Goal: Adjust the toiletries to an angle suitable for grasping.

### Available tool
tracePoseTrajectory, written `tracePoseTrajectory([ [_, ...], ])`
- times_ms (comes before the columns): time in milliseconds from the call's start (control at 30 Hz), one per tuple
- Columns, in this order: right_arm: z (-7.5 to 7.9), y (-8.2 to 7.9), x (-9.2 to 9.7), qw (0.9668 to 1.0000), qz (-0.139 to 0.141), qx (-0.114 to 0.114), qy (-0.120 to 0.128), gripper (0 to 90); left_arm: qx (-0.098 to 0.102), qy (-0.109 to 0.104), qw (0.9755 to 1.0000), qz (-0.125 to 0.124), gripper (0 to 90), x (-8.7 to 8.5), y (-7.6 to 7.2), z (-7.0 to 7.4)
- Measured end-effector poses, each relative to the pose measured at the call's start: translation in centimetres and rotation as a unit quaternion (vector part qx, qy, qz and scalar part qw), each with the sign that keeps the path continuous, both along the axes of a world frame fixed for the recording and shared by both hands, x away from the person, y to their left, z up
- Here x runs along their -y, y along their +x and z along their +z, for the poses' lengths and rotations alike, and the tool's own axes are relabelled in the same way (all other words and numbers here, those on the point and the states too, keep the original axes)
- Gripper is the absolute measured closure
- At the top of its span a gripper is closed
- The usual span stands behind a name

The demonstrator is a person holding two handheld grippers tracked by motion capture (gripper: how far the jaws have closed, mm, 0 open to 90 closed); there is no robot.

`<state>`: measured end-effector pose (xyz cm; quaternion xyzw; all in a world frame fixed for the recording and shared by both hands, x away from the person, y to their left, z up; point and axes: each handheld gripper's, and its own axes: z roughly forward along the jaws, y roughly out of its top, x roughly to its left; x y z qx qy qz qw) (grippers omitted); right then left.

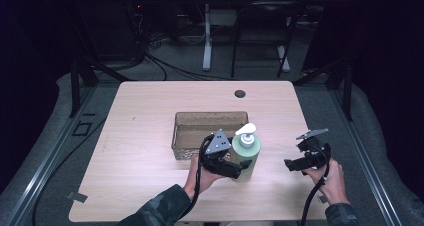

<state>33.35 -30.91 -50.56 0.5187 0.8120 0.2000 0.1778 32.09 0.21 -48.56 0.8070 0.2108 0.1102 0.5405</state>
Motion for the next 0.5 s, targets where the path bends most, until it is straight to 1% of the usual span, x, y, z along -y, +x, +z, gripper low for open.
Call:
tracePoseTrajectory([
  [100, 0.0, 0.0, 0.0, 1.0000, 0.001, -0.002, 0.000, 0.0, 0.000, 0.001, 1.0000, 0.000, 12.1, 0.1, 0.2, 0.0],
  [133, 0.0, 0.0, 0.0, 1.0000, 0.002, -0.002, 0.000, 0.0, 0.003, 0.005, 1.0000, -0.002, 12.2, 0.2, 0.2, 0.0],
  [233, 0.0, 0.0, 0.0, 1.0000, 0.004, -0.003, 0.002, 0.0, 0.002, 0.002, 1.0000, -0.008, 12.2, 0.2, 0.5, 0.0],
  [267, 0.0, 0.0, 0.0, 1.0000, 0.006, -0.003, 0.000, 0.0, 0.003, 0.003, 0.9999, -0.015, 12.3, 0.2, 0.8, 0.0],
  [300, 0.0, 0.0, 0.0, 1.0000, 0.006, -0.003, 0.000, 0.0, 0.003, 0.003, 0.9999, -0.015, 12.2, 0.2, 0.8, 0.0],
  [400, 0.0, 0.0, -0.2, 1.0000, 0.010, -0.003, -0.001, 0.0, 0.004, 0.004, 0.9997, -0.026, 12.3, 0.2, 1.1, 0.0],
  [500, 0.0, 0.0, -0.2, 0.9999, 0.011, -0.003, -0.003, 0.0, 0.005, -0.004, 0.9992, -0.040, 12.3, 0.4, 1.5, -0.2],
])
